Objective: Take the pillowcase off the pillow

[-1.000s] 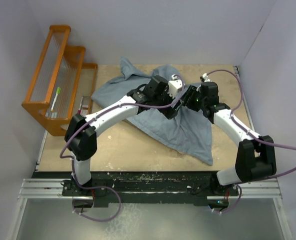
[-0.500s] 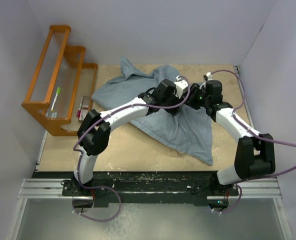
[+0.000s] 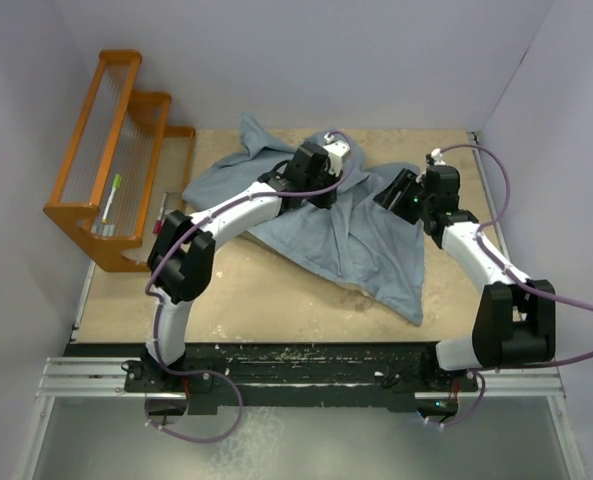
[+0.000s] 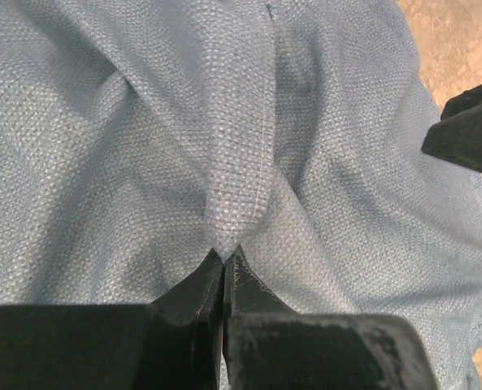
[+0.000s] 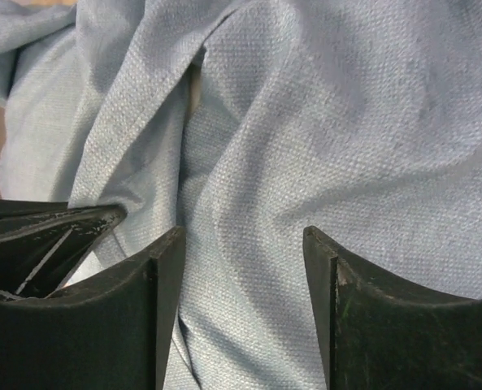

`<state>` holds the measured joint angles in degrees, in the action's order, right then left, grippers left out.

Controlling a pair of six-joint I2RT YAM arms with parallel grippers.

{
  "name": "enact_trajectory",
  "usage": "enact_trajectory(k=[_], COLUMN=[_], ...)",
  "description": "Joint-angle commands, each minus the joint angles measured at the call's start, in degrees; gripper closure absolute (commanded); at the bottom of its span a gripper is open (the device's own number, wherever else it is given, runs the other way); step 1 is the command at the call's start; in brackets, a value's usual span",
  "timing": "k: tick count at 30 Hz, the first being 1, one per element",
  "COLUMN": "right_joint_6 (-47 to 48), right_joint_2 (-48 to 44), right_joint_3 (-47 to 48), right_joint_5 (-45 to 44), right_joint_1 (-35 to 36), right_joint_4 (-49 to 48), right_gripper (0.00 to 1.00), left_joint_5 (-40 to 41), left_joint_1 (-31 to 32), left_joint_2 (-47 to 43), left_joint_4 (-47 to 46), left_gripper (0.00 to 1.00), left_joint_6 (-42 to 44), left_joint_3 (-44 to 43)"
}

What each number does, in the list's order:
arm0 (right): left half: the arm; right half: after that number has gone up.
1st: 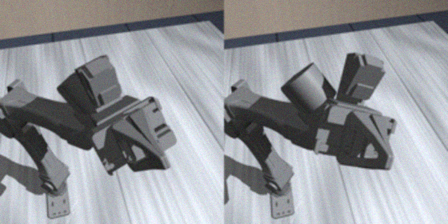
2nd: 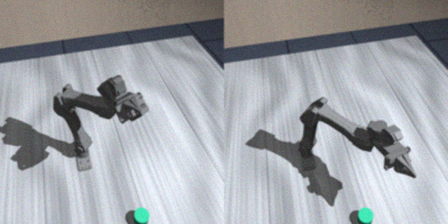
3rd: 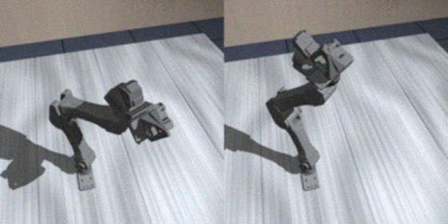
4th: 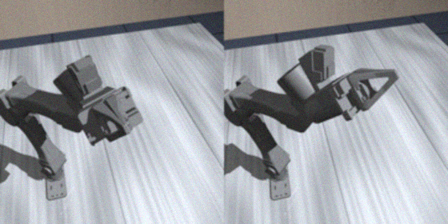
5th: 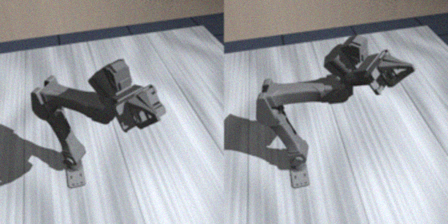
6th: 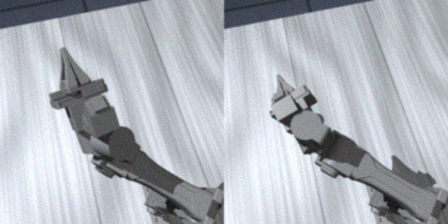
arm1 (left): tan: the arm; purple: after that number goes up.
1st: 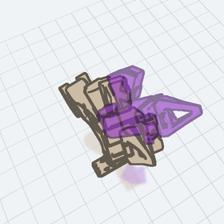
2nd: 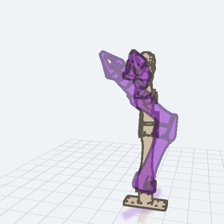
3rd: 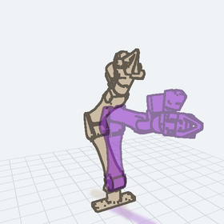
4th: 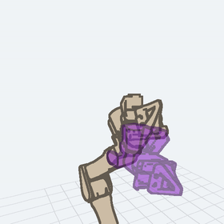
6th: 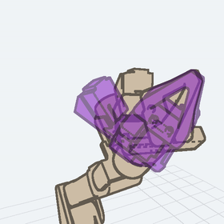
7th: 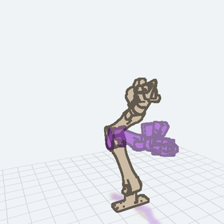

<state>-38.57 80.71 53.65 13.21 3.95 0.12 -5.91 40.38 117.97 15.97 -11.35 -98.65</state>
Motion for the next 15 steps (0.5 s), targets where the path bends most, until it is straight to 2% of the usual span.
enact_trajectory(k=[1,4,6,10,11,12,14,15], right_joint_6=[3.84,4.78,5.2,7.11,7.28,7.04,5.08,4.2], right_joint_2=[-0.01,4.27,7.41,11.45,11.93,12.23,11.34,9.91], right_joint_3=[-0.07,2.99,5.67,8.16,8.17,7.85,6.26,5.05], right_joint_5=[-7.31,-10.82,-12.89,-20.08,-21.84,-23.17,-24.69,-26.62], right_joint_1=[5.26,10.44,11.89,12.49,12.49,12.49,12.35,12.24], right_joint_4=[-1.13,-0.78,-0.18,3.1,4.37,5.84,8.72,9.35], right_gripper=[0.35,0.33,0.36,0.5,0.55,0.66,0.98,1.0], left_joint_5=[0.48,0.17,0.11,1.92,2.07,2.17,2.35,2.39], left_joint_1=[-0.85,-0.83,-0.83,-0.99,-1.23,-1.54,-2.06,-2.28], left_joint_2=[-5.56,-7.94,-9.42,-12.29,-12.57,-12.78,-13.01,-12.98], left_joint_4=[-1.04,0.2,1.24,2.39,2.84,3.26,3.44,3.54], left_gripper=[1.0,1.0,1.0,1.0,1.0,1.0,1.0,1.0], left_joint_6=[1.56,2.1,2.46,5.01,5.62,5.98,6.43,6.58], left_joint_3=[0.05,1.41,2.58,5.58,5.87,6.06,6.4,6.4])
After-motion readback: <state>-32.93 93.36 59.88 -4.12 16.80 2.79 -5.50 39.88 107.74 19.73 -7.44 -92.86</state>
